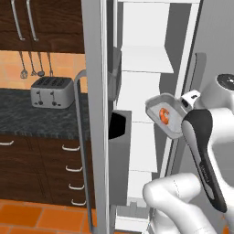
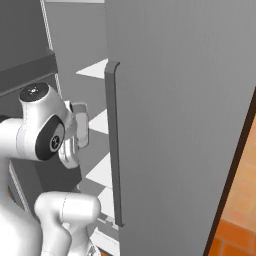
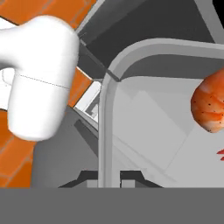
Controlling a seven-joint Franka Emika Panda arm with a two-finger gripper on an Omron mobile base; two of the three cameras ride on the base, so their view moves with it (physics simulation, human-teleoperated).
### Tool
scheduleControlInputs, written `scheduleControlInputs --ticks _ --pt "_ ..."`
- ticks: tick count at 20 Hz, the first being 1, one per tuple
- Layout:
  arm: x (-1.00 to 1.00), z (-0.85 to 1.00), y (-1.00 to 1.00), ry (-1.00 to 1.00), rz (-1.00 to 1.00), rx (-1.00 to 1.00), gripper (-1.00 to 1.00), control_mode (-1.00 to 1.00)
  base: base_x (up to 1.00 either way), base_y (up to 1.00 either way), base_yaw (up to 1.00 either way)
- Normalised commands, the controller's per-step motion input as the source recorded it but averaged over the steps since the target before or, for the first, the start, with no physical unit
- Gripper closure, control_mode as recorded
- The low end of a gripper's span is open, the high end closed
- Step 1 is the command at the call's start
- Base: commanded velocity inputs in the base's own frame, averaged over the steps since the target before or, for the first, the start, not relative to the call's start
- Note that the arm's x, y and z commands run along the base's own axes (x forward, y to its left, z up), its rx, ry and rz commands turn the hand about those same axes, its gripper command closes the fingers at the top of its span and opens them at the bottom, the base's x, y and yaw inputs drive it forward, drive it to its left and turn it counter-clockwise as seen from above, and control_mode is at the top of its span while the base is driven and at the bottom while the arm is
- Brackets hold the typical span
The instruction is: Take the meat container that has the shrimp and place it on the second highest rack of the freezer. Then take the vegetable container that has the cucumber and garlic and place it on the highest rack of the freezer.
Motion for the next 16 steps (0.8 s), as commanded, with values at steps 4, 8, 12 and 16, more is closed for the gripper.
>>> scheduleControlInputs --ticks 4,8,12,16 --pt "0.66 0.00 0.04 0.00 -0.26 0.00 1.00 -1.00 0.00 0.00 0.00" --pt "0.89 -0.01 0.06 0.00 -0.19 0.01 1.00 -1.00 0.00 0.00 0.00" --pt "0.99 -0.11 0.03 0.02 -0.12 0.05 1.00 -1.00 0.00 0.00 0.00" --pt "0.99 -0.41 0.01 0.10 -0.08 0.07 1.00 -1.00 0.00 0.00 0.00"
